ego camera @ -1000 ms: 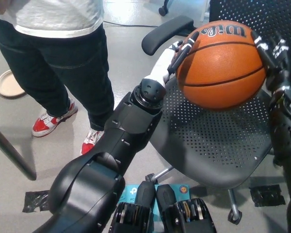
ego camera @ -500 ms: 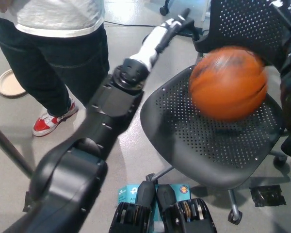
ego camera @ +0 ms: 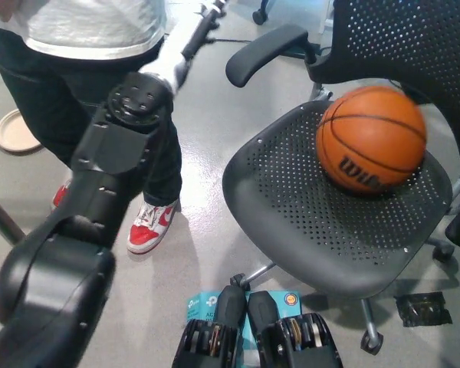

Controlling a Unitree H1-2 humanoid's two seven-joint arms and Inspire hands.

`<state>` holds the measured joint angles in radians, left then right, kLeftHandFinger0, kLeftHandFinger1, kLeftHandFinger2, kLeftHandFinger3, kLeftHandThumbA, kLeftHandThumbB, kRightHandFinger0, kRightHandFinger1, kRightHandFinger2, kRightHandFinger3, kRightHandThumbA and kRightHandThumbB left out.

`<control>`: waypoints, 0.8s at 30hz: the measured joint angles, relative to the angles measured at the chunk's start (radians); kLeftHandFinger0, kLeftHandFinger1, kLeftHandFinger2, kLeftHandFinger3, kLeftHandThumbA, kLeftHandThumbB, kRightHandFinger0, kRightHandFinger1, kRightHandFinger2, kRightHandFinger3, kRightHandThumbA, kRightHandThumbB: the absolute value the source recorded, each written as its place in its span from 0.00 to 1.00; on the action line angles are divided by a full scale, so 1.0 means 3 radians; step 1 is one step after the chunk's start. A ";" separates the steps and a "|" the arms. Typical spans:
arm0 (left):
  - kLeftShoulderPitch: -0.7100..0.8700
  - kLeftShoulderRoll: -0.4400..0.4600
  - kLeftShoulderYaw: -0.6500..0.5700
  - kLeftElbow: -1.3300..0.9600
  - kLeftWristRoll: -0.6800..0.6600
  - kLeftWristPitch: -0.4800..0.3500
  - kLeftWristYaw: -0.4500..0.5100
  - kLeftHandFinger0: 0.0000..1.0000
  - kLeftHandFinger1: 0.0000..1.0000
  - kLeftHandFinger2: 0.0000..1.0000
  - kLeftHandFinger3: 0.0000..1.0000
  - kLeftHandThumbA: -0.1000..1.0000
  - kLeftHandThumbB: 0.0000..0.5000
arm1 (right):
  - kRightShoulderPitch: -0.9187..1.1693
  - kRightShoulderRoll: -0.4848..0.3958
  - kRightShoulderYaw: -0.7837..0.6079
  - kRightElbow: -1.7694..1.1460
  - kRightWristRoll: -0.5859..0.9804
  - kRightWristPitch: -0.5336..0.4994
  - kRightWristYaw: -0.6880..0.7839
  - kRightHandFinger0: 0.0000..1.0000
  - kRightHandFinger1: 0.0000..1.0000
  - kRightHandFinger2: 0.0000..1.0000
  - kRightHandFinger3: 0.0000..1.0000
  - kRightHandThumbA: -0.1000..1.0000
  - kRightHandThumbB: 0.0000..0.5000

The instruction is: The robot grabs the basketball from a person using both hands and then drops it on the black chair in the front

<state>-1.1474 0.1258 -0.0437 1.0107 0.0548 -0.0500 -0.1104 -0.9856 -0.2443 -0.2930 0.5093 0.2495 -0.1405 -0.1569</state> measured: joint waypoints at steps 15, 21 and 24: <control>0.1517 0.0020 0.0031 -0.2061 -0.0133 0.0152 -0.0087 1.00 1.00 1.00 1.00 1.00 0.84 | 0.0939 0.0090 0.0120 -0.1310 0.0001 0.0200 0.0026 1.00 1.00 1.00 1.00 1.00 0.72; 0.2288 0.0031 0.0033 -0.2788 -0.0168 0.0181 -0.0086 1.00 1.00 1.00 1.00 1.00 0.76 | 0.1618 0.0160 0.0311 -0.1772 0.0000 0.0253 0.0050 1.00 1.00 1.00 1.00 1.00 0.60; 0.2621 0.0045 0.0038 -0.3115 -0.0181 0.0188 -0.0086 1.00 1.00 1.00 1.00 1.00 0.70 | 0.1956 0.0194 0.0422 -0.1964 -0.0001 0.0258 0.0070 1.00 1.00 1.00 1.00 1.00 0.54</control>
<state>-0.3610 0.1393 -0.0322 0.0764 0.0005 0.0065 -0.1362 -0.3988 -0.1860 -0.1663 -0.0798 0.2493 -0.0631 -0.1359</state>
